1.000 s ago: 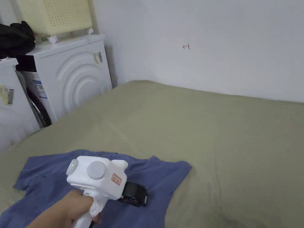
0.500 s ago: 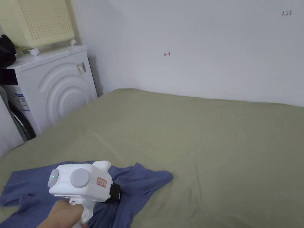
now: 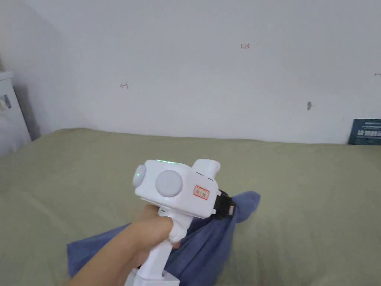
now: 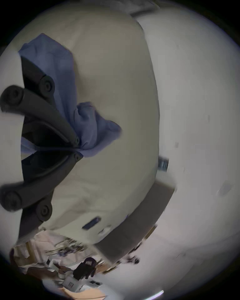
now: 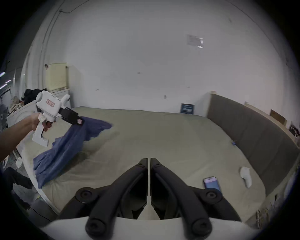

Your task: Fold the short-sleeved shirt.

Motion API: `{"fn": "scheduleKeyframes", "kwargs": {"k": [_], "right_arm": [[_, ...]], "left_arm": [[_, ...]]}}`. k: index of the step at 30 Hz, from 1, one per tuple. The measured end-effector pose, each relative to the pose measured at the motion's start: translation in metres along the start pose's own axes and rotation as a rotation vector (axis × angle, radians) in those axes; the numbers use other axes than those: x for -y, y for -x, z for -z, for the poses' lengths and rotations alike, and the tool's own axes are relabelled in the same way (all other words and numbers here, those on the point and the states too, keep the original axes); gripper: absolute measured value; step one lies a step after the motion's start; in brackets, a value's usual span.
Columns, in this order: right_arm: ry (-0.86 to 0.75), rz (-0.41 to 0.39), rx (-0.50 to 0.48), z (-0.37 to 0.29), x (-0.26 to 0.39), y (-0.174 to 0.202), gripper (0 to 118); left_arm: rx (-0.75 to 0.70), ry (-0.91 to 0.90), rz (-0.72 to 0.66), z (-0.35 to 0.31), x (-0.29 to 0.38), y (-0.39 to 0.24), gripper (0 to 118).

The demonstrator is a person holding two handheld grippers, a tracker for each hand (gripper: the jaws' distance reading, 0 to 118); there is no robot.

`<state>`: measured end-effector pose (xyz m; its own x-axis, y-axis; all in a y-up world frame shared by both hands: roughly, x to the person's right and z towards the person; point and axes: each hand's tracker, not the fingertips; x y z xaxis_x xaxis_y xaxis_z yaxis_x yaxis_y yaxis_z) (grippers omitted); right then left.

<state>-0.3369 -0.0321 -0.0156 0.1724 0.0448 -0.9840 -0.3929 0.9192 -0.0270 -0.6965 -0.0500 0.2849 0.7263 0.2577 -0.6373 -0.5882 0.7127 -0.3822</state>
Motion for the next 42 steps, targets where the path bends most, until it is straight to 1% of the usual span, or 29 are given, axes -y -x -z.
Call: {"fn": "scheduleKeyframes", "kwargs": {"k": [1,3,5,9,10,11,12,13,14,15,17,19,21,24,26,29,32,33,35,36,37,38,39,40,42], "right_arm": [[0.010,-0.002,0.012,-0.007,0.002,-0.006,3],[0.010,0.001,0.068,-0.020,0.007,-0.017,3],[0.022,0.029,0.109,-0.032,0.013,-0.027,3],[0.046,0.075,0.157,-0.046,0.030,-0.043,3],[0.060,0.083,0.169,-0.048,0.033,-0.045,3],[0.073,0.091,0.179,-0.049,0.036,-0.047,3],[0.078,0.093,0.179,-0.049,0.038,-0.048,3],[0.078,0.093,0.179,-0.050,0.040,-0.049,3],[0.081,0.095,0.189,-0.049,0.040,-0.048,3],[0.080,0.097,0.193,-0.048,0.040,-0.048,3],[0.056,0.114,0.184,-0.047,0.039,-0.047,3],[0.041,0.129,0.153,-0.041,0.033,-0.042,3],[0.027,0.120,0.127,-0.033,0.026,-0.033,3],[0.001,0.098,0.055,-0.015,0.014,-0.018,3],[-0.028,0.097,0.000,-0.006,0.006,-0.005,3],[-0.051,0.082,-0.046,0.009,-0.002,0.011,3],[-0.061,0.088,-0.076,0.022,-0.003,0.027,3],[-0.062,0.091,-0.084,0.025,-0.002,0.031,3],[-0.058,0.097,-0.095,0.030,0.002,0.039,3],[-0.055,0.098,-0.105,0.032,0.004,0.042,3],[-0.053,0.091,-0.115,0.034,0.007,0.046,3],[-0.046,0.070,-0.125,0.035,0.009,0.049,3],[-0.037,0.042,-0.119,0.035,0.010,0.054,3],[-0.025,0.025,-0.104,0.036,0.011,0.057,3],[-0.020,0.027,-0.121,0.037,0.012,0.058,3]], "left_arm": [[0.057,0.009,0.037,0.020,-0.006,-0.026,3],[0.151,0.040,0.101,0.056,-0.010,-0.074,3],[0.240,0.093,0.134,0.091,-0.004,-0.115,3],[0.342,0.229,0.189,0.149,0.034,-0.176,3],[0.348,0.262,0.206,0.160,0.050,-0.188,4],[0.335,0.266,0.222,0.167,0.063,-0.198,7],[0.332,0.266,0.256,0.172,0.075,-0.202,20],[0.321,0.256,0.262,0.175,0.087,-0.204,57],[0.318,0.248,0.244,0.175,0.095,-0.201,87],[0.313,0.223,0.182,0.171,0.098,-0.196,101],[0.275,0.123,0.048,0.140,0.091,-0.173,100],[0.221,-0.003,-0.045,0.094,0.085,-0.147,100],[0.131,-0.113,-0.056,0.038,0.080,-0.116,100],[-0.065,-0.251,-0.059,-0.046,0.091,-0.073,100],[-0.225,-0.296,-0.078,-0.097,0.105,-0.047,100],[-0.408,-0.350,-0.142,-0.157,0.137,-0.022,100],[-0.524,-0.424,-0.251,-0.196,0.178,-0.013,99],[-0.558,-0.419,-0.279,-0.201,0.189,-0.012,99],[-0.593,-0.418,-0.283,-0.208,0.216,-0.006,96],[-0.626,-0.406,-0.291,-0.210,0.227,-0.005,87],[-0.660,-0.395,-0.301,-0.211,0.237,-0.011,55],[-0.689,-0.390,-0.317,-0.212,0.245,-0.012,16],[-0.697,-0.393,-0.323,-0.211,0.251,-0.011,0],[-0.744,-0.386,-0.333,-0.211,0.257,-0.012,0],[-0.692,-0.374,-0.341,-0.211,0.264,-0.007,0]]}}
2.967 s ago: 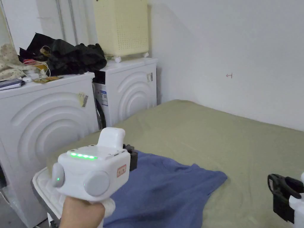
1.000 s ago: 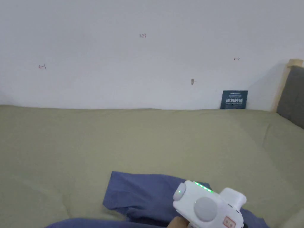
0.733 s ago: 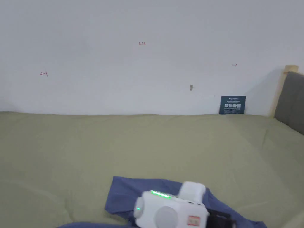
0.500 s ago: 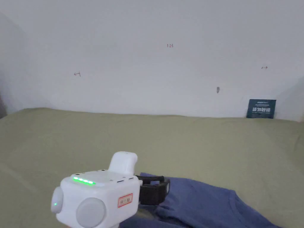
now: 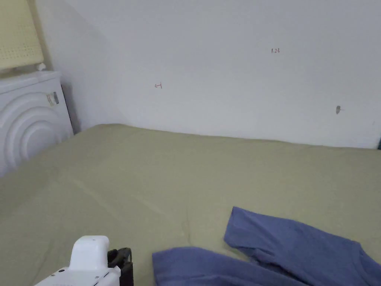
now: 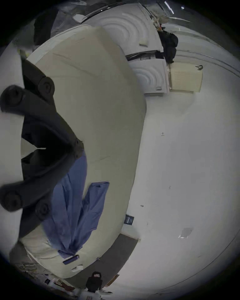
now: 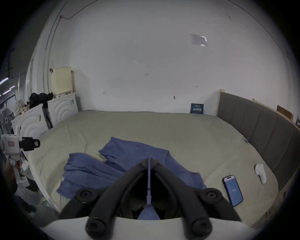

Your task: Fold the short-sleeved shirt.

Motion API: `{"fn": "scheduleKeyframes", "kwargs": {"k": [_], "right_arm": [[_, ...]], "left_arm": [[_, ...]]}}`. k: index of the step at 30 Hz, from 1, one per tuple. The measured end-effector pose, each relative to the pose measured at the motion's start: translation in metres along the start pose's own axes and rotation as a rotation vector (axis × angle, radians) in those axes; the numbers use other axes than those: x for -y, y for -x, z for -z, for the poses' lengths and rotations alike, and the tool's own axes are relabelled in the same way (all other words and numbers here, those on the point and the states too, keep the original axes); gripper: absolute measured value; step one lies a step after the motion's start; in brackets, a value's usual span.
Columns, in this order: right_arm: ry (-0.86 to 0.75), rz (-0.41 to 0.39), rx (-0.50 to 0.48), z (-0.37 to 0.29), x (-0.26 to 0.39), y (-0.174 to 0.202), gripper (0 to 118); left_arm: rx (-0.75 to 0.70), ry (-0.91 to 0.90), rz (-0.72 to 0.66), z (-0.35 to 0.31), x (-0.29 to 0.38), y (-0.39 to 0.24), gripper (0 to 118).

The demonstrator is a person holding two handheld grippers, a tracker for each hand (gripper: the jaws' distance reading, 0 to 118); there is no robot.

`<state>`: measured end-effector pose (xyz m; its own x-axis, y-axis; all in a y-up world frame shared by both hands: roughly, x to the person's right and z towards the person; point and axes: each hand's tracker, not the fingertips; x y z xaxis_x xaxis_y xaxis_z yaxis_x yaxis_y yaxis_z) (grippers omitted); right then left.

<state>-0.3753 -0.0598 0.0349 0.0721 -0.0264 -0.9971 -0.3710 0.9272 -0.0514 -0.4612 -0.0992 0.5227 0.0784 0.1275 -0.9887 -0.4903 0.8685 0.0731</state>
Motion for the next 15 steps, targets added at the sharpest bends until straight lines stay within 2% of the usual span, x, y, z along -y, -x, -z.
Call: {"fn": "scheduleKeyframes", "kwargs": {"k": [5,9,10,11,12,13,14,15], "right_arm": [[0.006,0.009,0.005,0.003,-0.002,-0.001,3],[0.022,0.014,0.015,0.007,-0.001,-0.009,3],[0.032,0.012,0.024,0.009,0.001,-0.012,3],[0.040,0.010,0.032,0.010,0.003,-0.015,3],[0.044,0.009,0.039,0.012,0.005,-0.017,3],[0.055,0.013,0.049,0.014,0.007,-0.021,3],[0.071,0.019,0.053,0.017,0.009,-0.024,3],[0.079,0.023,0.055,0.019,0.010,-0.026,3]], "left_arm": [[0.056,0.052,-0.004,0.027,-0.013,-0.001,0],[0.095,0.177,0.058,0.088,-0.049,-0.007,1],[0.098,0.225,0.072,0.111,-0.058,-0.007,4],[0.127,0.305,0.124,0.134,-0.065,-0.009,17],[0.141,0.371,0.183,0.154,-0.067,-0.011,43],[0.141,0.461,0.200,0.178,-0.066,-0.014,86],[0.142,0.529,0.192,0.197,-0.062,-0.014,108],[0.164,0.552,0.154,0.209,-0.061,-0.015,113]]}}
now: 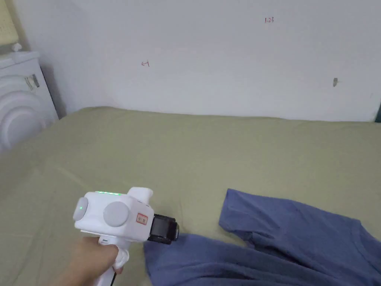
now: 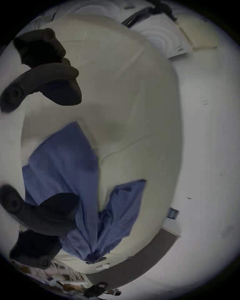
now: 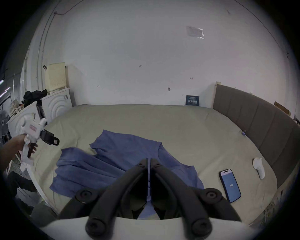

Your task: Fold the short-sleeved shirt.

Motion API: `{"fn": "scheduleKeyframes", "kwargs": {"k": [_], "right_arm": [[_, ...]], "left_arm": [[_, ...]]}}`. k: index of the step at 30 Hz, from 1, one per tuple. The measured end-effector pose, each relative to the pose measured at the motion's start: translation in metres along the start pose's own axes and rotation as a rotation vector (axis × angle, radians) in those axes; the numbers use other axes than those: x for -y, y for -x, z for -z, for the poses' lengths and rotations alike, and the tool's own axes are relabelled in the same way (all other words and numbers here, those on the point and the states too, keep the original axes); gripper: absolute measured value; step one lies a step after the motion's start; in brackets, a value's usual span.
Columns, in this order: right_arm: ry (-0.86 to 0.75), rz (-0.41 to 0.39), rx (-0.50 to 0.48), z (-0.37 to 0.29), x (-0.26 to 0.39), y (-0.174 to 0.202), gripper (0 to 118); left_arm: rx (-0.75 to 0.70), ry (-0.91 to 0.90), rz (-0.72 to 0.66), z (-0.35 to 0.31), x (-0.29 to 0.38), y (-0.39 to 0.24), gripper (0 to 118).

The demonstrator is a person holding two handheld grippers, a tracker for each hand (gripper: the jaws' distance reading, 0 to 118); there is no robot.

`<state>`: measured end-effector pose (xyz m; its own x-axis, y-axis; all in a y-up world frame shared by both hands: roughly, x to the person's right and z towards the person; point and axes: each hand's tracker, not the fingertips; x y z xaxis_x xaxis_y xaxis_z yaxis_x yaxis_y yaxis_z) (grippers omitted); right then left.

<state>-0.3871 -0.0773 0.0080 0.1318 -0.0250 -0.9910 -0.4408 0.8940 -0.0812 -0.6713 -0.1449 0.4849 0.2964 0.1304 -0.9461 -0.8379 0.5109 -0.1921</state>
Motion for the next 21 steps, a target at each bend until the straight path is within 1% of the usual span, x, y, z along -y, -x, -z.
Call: {"fn": "scheduleKeyframes", "kwargs": {"k": [1,2,5,6,8,9,10,11,12,13,14,15,16,17,18,19,20,21], "right_arm": [[0.007,0.004,0.008,0.002,0.002,-0.002,3],[0.015,0.006,0.009,0.003,0.004,-0.003,3],[0.044,0.003,0.015,0.007,0.011,-0.006,3],[0.050,0.003,0.018,0.008,0.014,-0.007,3],[0.062,0.014,0.027,0.009,0.018,-0.013,3],[0.066,0.025,0.032,0.009,0.019,-0.016,3],[0.071,0.040,0.044,0.010,0.020,-0.019,3],[0.080,0.061,0.065,0.012,0.022,-0.024,3],[0.094,0.092,0.087,0.014,0.024,-0.031,4],[0.116,0.130,0.109,0.018,0.026,-0.039,6],[0.138,0.173,0.126,0.025,0.031,-0.050,11],[0.152,0.210,0.125,0.030,0.034,-0.059,25],[0.164,0.254,0.115,0.035,0.037,-0.068,58],[0.182,0.282,0.107,0.040,0.039,-0.075,83],[0.213,0.296,0.096,0.047,0.041,-0.081,90],[0.254,0.296,0.061,0.056,0.041,-0.084,88],[0.280,0.280,0.057,0.063,0.039,-0.087,88],[0.313,0.270,0.026,0.072,0.038,-0.088,88]], "left_arm": [[0.026,0.047,-0.050,0.015,-0.006,0.003,113],[0.010,0.072,-0.085,0.027,-0.008,0.005,113],[-0.030,0.122,-0.105,0.054,-0.010,0.006,113],[-0.070,0.138,-0.121,0.060,-0.009,0.006,113],[-0.116,0.220,-0.164,0.072,-0.005,0.006,110],[-0.139,0.274,-0.189,0.076,-0.001,0.006,107],[-0.151,0.244,-0.154,0.074,0.003,0.002,100],[-0.187,0.175,-0.082,0.067,0.005,-0.005,92],[-0.201,0.171,-0.058,0.057,0.009,-0.014,80],[-0.200,0.167,-0.034,0.051,0.010,-0.019,54],[-0.164,0.154,-0.023,0.044,0.011,-0.022,19],[-0.109,0.140,-0.023,0.039,0.011,-0.026,4],[-0.080,0.127,-0.021,0.034,0.010,-0.027,4],[-0.043,0.115,-0.025,0.031,0.011,-0.031,4],[-0.023,0.112,-0.019,0.028,0.011,-0.035,4],[-0.028,0.116,-0.011,0.025,0.011,-0.039,4],[-0.030,0.114,-0.004,0.026,0.007,-0.036,4],[-0.022,0.109,0.005,0.024,0.006,-0.038,4]]}}
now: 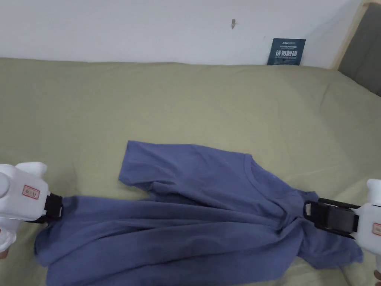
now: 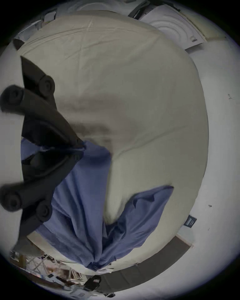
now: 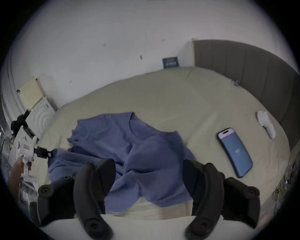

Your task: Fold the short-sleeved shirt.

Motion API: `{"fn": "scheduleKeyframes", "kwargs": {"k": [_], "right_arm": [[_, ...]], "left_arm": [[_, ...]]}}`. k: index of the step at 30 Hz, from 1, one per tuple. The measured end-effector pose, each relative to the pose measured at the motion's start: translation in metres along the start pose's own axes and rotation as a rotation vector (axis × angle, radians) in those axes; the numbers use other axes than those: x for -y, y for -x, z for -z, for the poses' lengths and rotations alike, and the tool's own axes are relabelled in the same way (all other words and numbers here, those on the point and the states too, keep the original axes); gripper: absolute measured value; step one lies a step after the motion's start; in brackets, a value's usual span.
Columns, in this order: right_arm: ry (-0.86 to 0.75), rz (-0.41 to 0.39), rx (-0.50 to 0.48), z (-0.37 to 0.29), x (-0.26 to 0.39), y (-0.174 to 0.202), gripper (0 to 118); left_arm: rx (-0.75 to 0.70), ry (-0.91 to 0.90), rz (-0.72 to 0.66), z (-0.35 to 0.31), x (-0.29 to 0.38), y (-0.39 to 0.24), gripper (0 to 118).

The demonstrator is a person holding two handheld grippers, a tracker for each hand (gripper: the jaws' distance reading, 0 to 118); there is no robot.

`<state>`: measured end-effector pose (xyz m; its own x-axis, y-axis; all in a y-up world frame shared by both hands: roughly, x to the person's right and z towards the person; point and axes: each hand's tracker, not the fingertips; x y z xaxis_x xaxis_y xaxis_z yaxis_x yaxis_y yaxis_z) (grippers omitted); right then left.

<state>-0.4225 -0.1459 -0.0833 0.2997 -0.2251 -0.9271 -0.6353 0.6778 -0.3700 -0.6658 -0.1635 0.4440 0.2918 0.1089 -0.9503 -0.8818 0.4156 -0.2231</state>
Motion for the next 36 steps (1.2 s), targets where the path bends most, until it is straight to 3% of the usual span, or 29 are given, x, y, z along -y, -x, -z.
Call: {"fn": "scheduleKeyframes", "kwargs": {"k": [3,6,7,9,11,17,20,25,36], "right_arm": [[0.111,-0.003,-0.048,0.031,-0.007,0.006,88],[0.191,-0.056,-0.003,0.061,-0.005,0.013,87],[0.219,-0.076,0.021,0.069,-0.005,0.013,71],[0.289,-0.066,0.029,0.074,-0.006,0.014,8],[0.219,-0.049,0.030,0.063,-0.004,0.016,8],[0.050,-0.106,-0.041,0.025,-0.029,0.033,8],[-0.010,-0.123,-0.081,0.015,-0.056,0.043,8],[-0.118,-0.136,-0.094,0.004,-0.109,0.063,8],[-0.319,-0.234,-0.110,-0.004,-0.226,0.100,8]], "left_arm": [[0.038,-0.023,-0.011,-0.005,-0.003,0.001,4],[0.072,-0.047,-0.041,-0.010,-0.003,0.002,4],[0.090,-0.059,-0.049,-0.009,-0.003,0.004,4],[0.122,-0.073,-0.058,-0.011,0.000,0.007,4],[0.145,-0.103,-0.088,-0.013,0.002,0.010,4],[0.172,-0.324,-0.089,-0.056,-0.005,0.024,4],[0.273,-0.398,-0.128,-0.085,-0.020,0.036,4],[0.201,-0.460,-0.032,-0.128,-0.049,0.041,4],[0.163,-0.653,-0.111,-0.215,-0.117,0.062,4]]}}
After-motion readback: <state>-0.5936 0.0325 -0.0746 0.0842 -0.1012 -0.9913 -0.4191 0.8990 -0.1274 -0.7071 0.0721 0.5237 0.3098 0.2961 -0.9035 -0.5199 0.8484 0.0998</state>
